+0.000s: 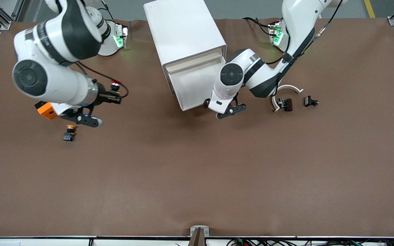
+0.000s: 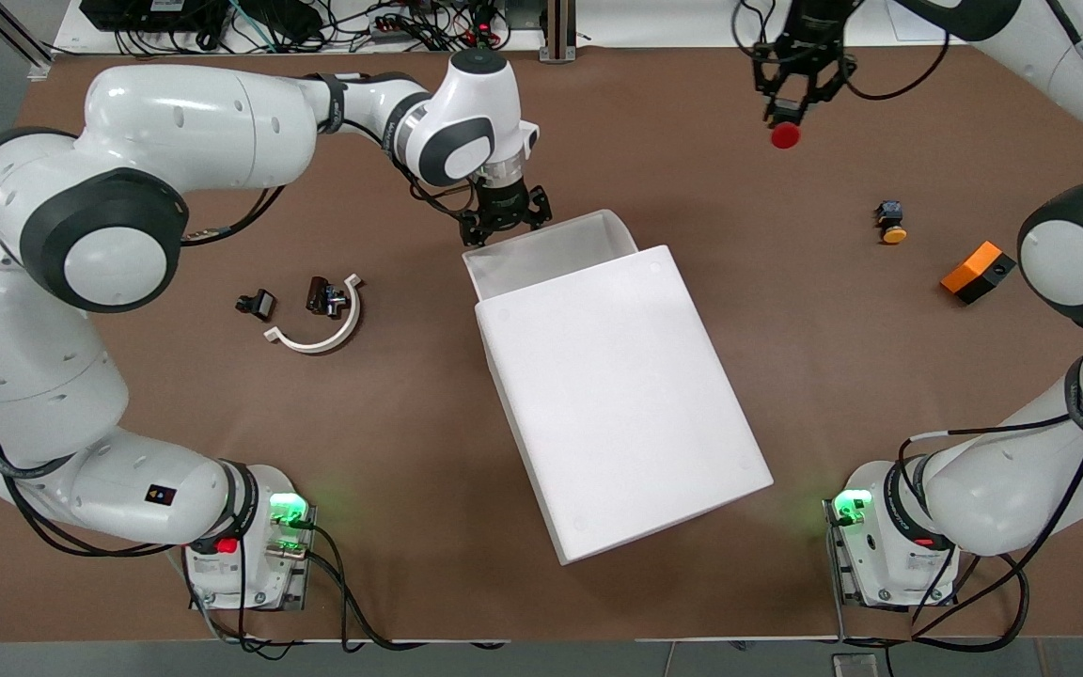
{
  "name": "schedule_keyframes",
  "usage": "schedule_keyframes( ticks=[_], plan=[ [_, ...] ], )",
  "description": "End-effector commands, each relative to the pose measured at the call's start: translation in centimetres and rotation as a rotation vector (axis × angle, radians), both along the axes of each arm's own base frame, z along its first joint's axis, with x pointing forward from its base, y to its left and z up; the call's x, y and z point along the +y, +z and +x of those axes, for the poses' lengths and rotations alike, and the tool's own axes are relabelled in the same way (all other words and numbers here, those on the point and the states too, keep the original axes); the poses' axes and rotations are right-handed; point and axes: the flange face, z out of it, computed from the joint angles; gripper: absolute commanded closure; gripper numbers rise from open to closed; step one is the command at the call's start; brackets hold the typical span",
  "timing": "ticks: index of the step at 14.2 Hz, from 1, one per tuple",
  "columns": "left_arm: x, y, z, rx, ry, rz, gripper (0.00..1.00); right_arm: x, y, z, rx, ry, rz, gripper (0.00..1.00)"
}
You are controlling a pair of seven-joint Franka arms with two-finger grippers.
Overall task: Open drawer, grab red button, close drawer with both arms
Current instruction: 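Push the drawer shut with the left gripper while the right gripper carries the button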
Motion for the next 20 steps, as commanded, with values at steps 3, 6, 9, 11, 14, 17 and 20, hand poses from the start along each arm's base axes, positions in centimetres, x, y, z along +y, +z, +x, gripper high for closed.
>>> schedule_keyframes(
  ticks=[3, 6, 9, 11, 14, 17, 20],
  plan=[
    [-2.7, -0.1, -3.6, 0.012, -0.062, -0.020, 0.00, -10.1, -5.2, 0.9, -0.097, 0.164, 0.030, 0.96],
    [-5.3, -1.3, -7.1, 0.036, -0.125, -0.018, 0.00, -14.7, -9.0, 1.7, -0.195, 0.205, 0.006, 0.96],
    [-7.1, -2.2, -9.5, 0.047, -0.117, -0.017, 0.00, -16.1, -13.7, 2.3, -0.223, 0.194, -0.016, 0.96],
    [-7.9, -2.4, -10.9, 0.051, -0.138, -0.013, 0.00, -16.3, -17.0, 2.8, -0.220, 0.190, -0.024, 0.96],
    [-8.2, -2.7, -13.0, 0.065, -0.133, 0.007, 0.00, -17.0, -21.3, 3.5, -0.223, 0.187, -0.035, 0.96],
    [-8.3, -2.5, -13.2, 0.069, -0.137, 0.004, 0.00, -17.3, -25.1, 3.5, -0.193, 0.225, -0.031, 0.96],
    [-6.6, -0.5, -10.3, 0.048, -0.078, 0.016, 0.00, -17.8, -27.1, 3.5, -0.183, 0.239, -0.027, 0.96]
  ],
)
